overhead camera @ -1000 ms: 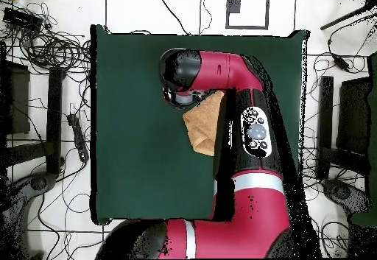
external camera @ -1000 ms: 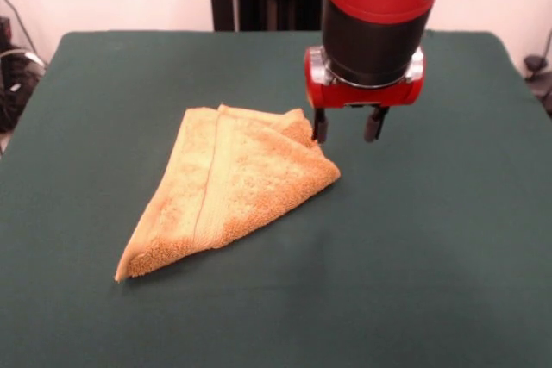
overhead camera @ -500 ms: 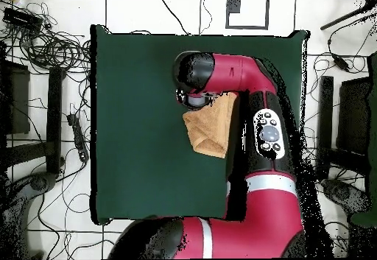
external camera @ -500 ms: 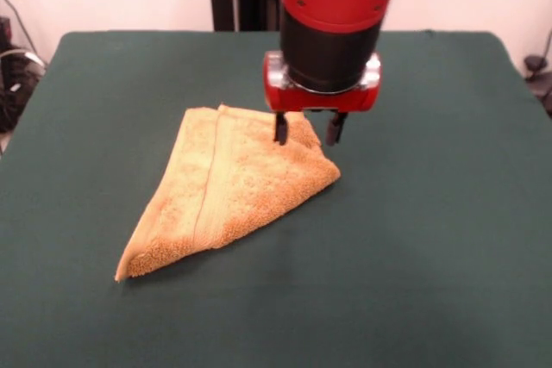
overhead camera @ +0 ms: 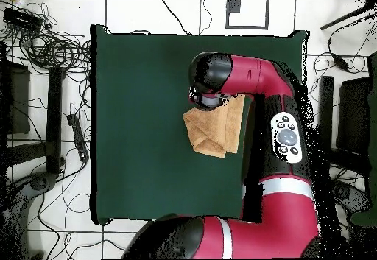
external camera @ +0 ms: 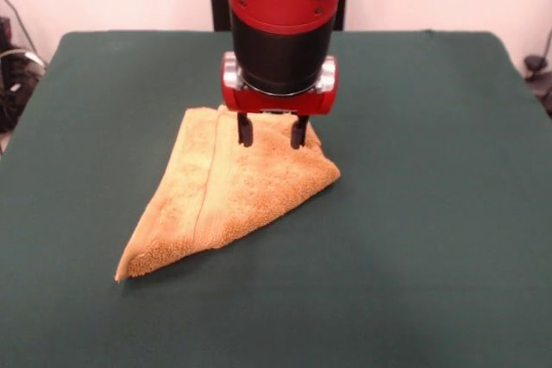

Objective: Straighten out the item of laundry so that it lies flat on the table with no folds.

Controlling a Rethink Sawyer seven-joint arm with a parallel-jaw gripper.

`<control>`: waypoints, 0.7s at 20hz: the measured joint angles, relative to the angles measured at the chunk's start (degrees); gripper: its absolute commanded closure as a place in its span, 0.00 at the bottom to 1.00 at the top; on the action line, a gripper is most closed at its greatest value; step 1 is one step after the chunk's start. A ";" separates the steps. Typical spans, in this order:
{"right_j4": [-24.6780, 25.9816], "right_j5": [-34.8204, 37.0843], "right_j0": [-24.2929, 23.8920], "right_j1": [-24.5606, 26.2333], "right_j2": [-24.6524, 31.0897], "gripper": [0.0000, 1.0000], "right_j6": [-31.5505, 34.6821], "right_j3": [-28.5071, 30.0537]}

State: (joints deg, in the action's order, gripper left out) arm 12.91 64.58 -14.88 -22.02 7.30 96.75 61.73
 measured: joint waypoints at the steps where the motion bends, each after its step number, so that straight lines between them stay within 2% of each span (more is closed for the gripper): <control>1: -0.02 -0.14 -0.04 0.00 0.00 0.00 0.00 0.05; 14: -2.94 -0.28 1.49 0.29 0.86 0.00 0.00 0.46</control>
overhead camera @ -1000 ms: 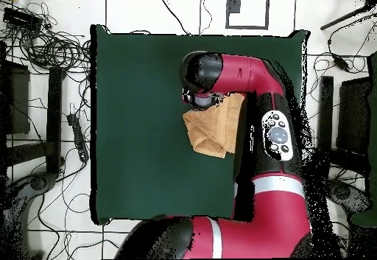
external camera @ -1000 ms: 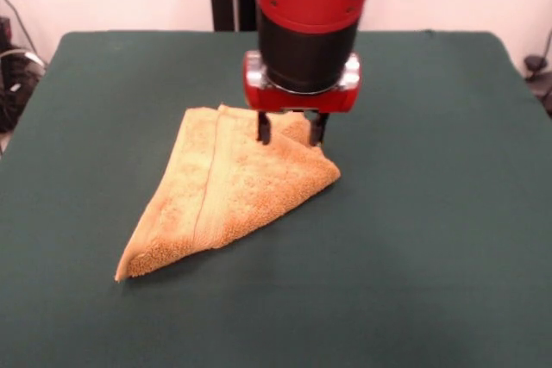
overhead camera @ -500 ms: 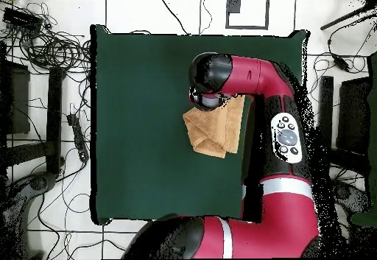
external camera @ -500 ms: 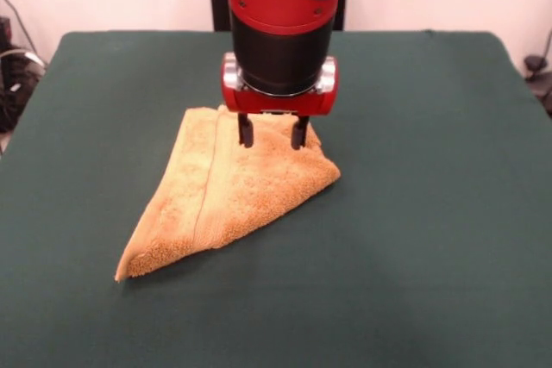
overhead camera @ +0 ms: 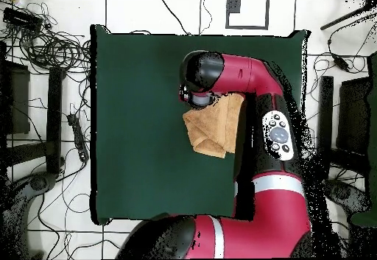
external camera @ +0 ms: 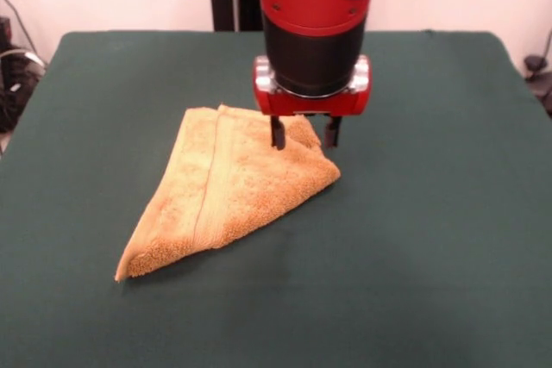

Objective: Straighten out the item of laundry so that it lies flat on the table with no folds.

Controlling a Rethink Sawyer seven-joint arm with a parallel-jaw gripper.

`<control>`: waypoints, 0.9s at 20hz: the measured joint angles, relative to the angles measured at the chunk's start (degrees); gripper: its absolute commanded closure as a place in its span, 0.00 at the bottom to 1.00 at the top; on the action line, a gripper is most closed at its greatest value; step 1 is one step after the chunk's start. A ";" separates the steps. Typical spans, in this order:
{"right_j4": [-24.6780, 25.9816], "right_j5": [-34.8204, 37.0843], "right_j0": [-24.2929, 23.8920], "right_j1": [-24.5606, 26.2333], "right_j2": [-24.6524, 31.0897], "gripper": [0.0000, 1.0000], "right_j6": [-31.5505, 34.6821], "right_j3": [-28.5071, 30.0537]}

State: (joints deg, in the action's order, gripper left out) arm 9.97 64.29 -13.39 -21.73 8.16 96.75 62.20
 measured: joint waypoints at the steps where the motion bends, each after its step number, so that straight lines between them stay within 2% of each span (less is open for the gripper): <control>1: -0.17 0.00 0.19 0.03 0.02 0.00 0.00 0.01; 15: -0.87 0.00 0.86 0.92 0.33 0.00 0.00 -0.10; 18: -0.74 -0.01 0.85 2.35 0.33 0.00 0.00 -0.90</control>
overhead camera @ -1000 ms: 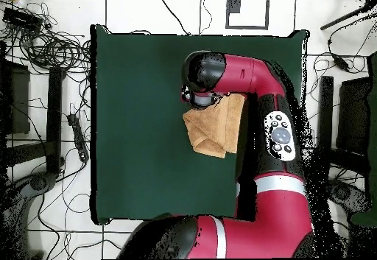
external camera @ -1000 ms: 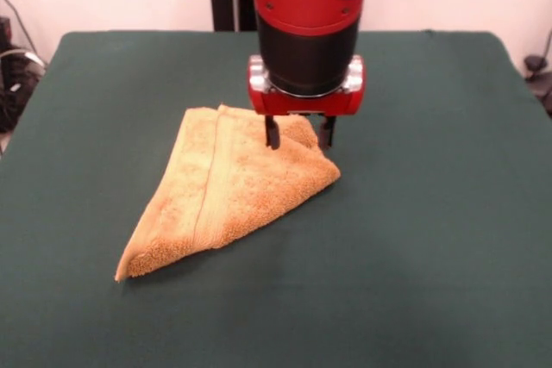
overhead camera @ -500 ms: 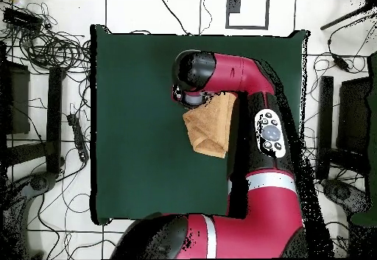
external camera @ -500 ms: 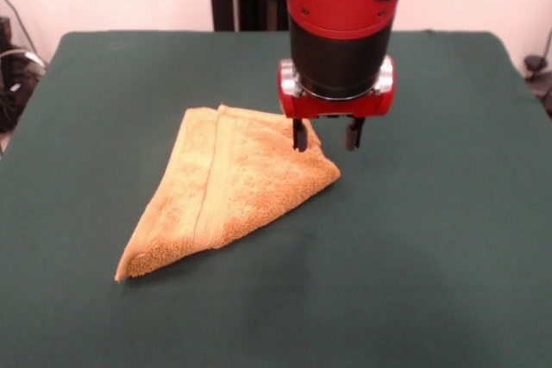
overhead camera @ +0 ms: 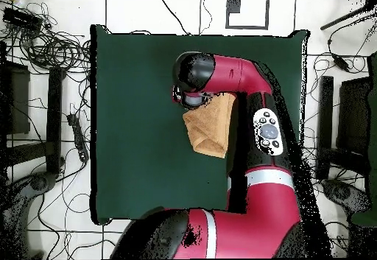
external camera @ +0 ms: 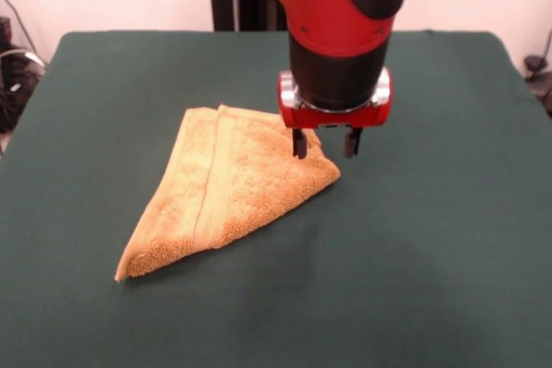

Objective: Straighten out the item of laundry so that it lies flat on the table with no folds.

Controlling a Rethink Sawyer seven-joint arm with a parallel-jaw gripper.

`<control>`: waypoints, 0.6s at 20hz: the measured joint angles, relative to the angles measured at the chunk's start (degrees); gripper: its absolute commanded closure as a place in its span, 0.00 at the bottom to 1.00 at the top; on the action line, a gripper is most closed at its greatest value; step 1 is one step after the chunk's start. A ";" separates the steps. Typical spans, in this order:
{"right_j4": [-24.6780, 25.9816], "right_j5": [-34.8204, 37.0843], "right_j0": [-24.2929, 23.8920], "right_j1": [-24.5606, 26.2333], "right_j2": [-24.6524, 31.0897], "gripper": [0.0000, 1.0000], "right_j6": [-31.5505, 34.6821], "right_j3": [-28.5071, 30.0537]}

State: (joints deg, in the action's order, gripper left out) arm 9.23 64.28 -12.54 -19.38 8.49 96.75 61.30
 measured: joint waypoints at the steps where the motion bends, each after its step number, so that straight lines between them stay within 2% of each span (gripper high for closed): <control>1: 0.02 0.00 0.00 0.33 0.00 0.00 0.00 -0.14; 12: 2.64 0.00 0.00 5.65 0.01 0.00 0.00 -1.82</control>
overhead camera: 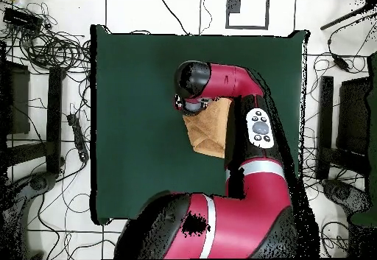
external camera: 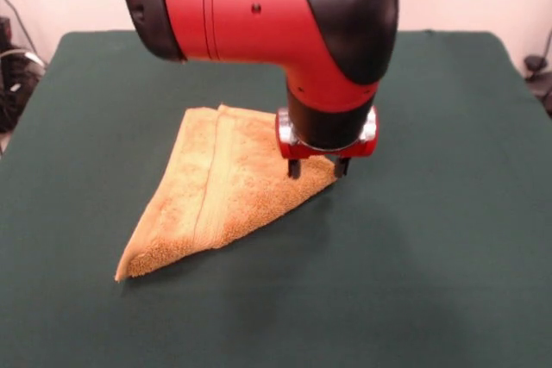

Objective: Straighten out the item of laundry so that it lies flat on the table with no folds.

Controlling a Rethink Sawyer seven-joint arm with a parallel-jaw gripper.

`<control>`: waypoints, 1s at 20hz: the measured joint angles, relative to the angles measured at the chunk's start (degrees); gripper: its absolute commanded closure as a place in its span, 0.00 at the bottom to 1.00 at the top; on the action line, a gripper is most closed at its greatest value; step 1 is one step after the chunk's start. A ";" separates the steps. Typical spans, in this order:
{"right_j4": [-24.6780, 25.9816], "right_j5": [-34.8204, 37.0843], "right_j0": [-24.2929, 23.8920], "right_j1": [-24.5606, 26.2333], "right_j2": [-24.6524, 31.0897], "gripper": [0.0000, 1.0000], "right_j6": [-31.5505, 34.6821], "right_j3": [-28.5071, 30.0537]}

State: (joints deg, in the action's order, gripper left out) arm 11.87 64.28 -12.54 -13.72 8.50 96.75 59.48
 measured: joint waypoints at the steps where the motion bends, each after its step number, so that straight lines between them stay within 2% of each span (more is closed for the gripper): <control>1: 0.27 0.00 -0.01 0.32 0.01 0.00 0.00 -0.11; 20: 0.74 0.03 -0.41 1.49 0.26 0.00 0.00 -1.08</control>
State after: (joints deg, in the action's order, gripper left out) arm 12.61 64.32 -12.95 -12.23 8.76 96.75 58.40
